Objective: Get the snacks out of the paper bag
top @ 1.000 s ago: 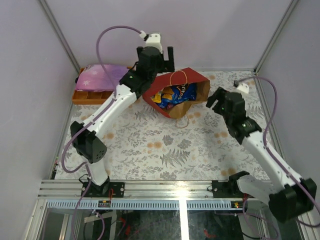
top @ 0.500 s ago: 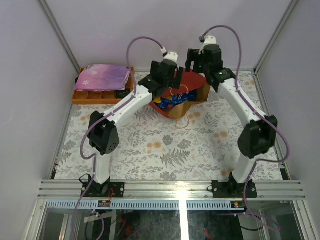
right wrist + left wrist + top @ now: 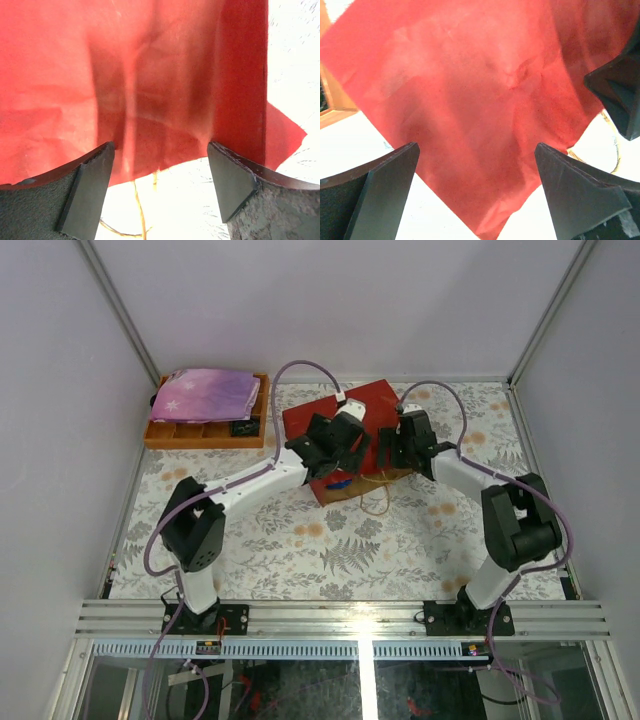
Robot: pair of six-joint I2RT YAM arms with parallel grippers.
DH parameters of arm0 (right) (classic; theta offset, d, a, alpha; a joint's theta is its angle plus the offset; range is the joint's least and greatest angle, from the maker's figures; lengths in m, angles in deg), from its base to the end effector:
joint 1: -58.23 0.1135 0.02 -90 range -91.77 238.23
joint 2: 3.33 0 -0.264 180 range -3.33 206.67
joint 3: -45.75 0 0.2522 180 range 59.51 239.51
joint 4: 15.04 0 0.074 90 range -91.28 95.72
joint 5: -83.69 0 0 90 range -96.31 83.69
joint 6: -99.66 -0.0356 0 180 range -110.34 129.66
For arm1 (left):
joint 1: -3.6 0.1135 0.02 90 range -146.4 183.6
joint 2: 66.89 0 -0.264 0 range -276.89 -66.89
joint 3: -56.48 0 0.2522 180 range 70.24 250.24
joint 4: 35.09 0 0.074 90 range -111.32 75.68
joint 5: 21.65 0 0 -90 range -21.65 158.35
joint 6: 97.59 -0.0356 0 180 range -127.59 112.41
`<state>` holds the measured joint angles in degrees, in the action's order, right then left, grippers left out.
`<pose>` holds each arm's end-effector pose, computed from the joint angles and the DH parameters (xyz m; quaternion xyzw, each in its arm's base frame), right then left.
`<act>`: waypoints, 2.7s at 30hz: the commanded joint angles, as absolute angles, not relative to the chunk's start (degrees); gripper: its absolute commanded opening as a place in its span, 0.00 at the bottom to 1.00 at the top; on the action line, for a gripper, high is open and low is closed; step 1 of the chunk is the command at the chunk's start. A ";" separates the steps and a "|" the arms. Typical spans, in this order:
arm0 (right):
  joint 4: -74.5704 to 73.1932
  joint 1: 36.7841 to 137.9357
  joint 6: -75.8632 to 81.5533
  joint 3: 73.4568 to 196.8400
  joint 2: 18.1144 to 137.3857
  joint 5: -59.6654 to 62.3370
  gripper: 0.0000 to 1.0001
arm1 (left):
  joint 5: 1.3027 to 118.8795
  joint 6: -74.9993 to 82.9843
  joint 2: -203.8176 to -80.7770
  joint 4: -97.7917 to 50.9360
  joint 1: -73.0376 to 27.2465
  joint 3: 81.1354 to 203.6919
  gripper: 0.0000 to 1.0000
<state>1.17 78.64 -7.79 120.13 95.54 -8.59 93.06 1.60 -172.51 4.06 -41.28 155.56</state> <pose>0.3503 0.1289 0.1983 -0.0152 0.9086 0.1182 0.4003 0.3052 -0.2829 0.2629 0.2004 0.8859 0.0091 0.4182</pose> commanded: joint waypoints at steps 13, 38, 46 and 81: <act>3.65 74.57 -16.47 120.40 68.70 -13.80 0.99 | 90.55 -6.50 -163.39 5.70 -49.28 158.09 1.00; -39.73 63.24 -57.62 76.20 62.07 12.20 0.84 | 79.61 -16.73 -170.62 -6.34 -49.44 161.16 0.79; -51.81 68.31 -63.97 80.03 78.38 9.27 0.79 | 77.85 -13.30 -174.48 -2.39 -43.84 166.55 0.00; -49.50 83.04 -61.99 111.53 109.34 2.05 0.74 | 75.02 -16.84 -184.59 -1.66 -31.50 177.76 0.20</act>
<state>-50.25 82.31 -65.63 113.91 114.25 1.90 76.23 -16.97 -184.30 -2.39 -32.73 176.81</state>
